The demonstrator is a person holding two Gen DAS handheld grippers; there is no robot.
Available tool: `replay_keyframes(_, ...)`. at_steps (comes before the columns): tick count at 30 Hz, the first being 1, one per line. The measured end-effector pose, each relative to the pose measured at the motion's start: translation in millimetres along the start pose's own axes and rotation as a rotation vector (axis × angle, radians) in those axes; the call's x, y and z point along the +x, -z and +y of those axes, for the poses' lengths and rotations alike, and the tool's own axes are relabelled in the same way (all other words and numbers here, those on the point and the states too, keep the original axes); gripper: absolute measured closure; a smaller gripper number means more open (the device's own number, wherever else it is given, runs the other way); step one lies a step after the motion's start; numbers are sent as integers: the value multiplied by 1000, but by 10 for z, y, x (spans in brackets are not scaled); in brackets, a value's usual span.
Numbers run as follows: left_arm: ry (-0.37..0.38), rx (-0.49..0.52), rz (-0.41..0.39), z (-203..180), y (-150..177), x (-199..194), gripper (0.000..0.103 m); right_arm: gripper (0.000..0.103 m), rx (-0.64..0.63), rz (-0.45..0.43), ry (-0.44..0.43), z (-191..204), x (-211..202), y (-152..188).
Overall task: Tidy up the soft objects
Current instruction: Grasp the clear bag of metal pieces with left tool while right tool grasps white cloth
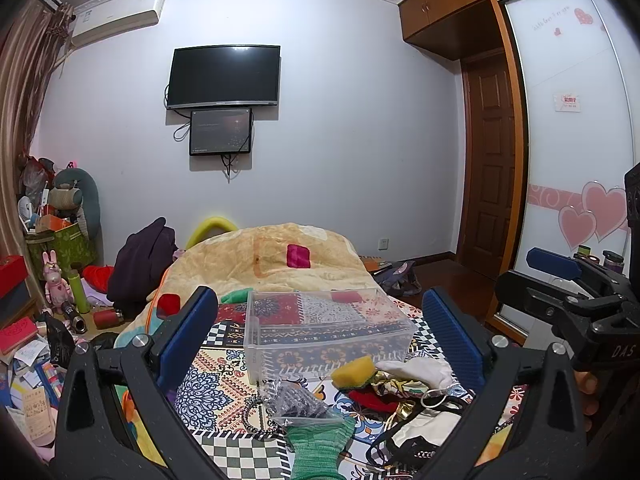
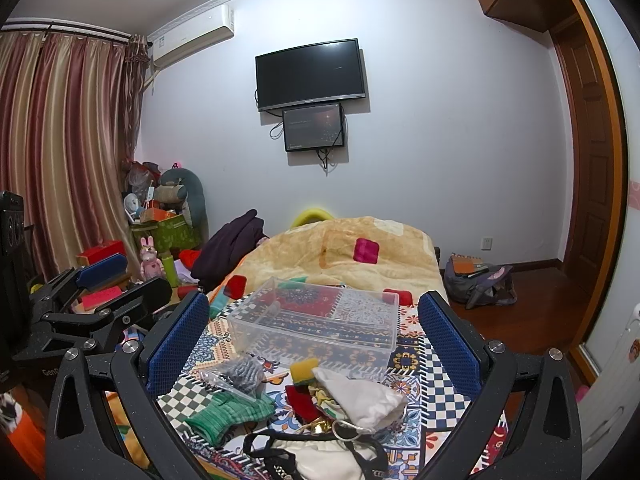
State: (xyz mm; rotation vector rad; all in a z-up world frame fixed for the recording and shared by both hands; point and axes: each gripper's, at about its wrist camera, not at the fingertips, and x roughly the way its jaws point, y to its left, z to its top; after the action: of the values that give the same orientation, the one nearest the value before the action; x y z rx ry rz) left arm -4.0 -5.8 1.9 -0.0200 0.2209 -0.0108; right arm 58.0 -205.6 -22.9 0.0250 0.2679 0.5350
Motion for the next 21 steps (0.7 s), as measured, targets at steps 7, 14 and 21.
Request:
replay_keyframes(7,15,1,44,10,15,85,0,0,0,11,5,-10,10,19)
replay_keyframes(14,36,10,198,96,193,407,0,0,6,144,-6,-174,245,132)
replay_keyframes(21,55,-6,352,190,542,790,10,0,63,369,1,-535,634,449)
